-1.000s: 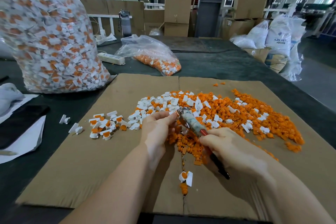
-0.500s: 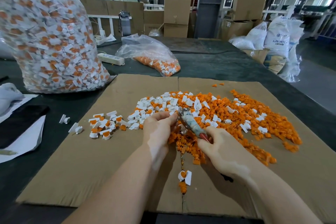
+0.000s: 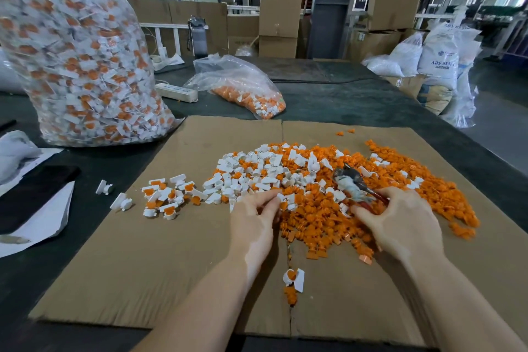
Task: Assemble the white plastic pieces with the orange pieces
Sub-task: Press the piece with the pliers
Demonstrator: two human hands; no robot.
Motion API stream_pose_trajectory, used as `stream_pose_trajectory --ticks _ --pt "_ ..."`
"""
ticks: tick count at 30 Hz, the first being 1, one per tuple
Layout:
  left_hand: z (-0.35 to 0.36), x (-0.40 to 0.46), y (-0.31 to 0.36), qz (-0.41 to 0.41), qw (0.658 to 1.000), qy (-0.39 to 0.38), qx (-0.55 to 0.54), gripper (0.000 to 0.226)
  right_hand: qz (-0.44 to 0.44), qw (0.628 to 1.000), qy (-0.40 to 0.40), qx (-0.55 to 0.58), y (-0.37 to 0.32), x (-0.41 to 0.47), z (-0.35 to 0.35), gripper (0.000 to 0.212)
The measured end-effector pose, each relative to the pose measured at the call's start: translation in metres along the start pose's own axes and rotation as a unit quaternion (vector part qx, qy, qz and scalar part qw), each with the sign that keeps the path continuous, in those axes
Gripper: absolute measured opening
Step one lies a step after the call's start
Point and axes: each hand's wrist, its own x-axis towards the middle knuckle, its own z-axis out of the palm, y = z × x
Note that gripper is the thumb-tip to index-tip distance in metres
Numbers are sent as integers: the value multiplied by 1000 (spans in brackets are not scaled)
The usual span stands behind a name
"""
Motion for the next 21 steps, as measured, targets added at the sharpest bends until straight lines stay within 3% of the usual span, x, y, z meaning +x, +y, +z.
stream_pose_trajectory --ticks 5,7,9,11,13,15,21 --pt "0 -1 -3 -1 1000 17 -9 19 7 993 -47 -107 7 5 5 68" --pt "0 0 -4 -1 1000 16 -14 18 -15 990 -24 -139 1 1 5 64" --pt "0 1 -4 1 1000 12 -20 18 -105 992 31 -60 -12 -4 8 50" --pt "1 1 -3 6 999 7 -31 17 -238 967 62 63 -29 -14 13 34" --pt "0 1 -3 11 999 1 -33 17 -317 938 49 129 -45 -25 19 26" --pt "-2 -1 -2 16 999 -10 -29 22 -345 924 40 162 -53 -31 26 20" --pt "-6 -7 -2 46 995 -90 14 38 -308 925 61 215 -55 -36 34 7"
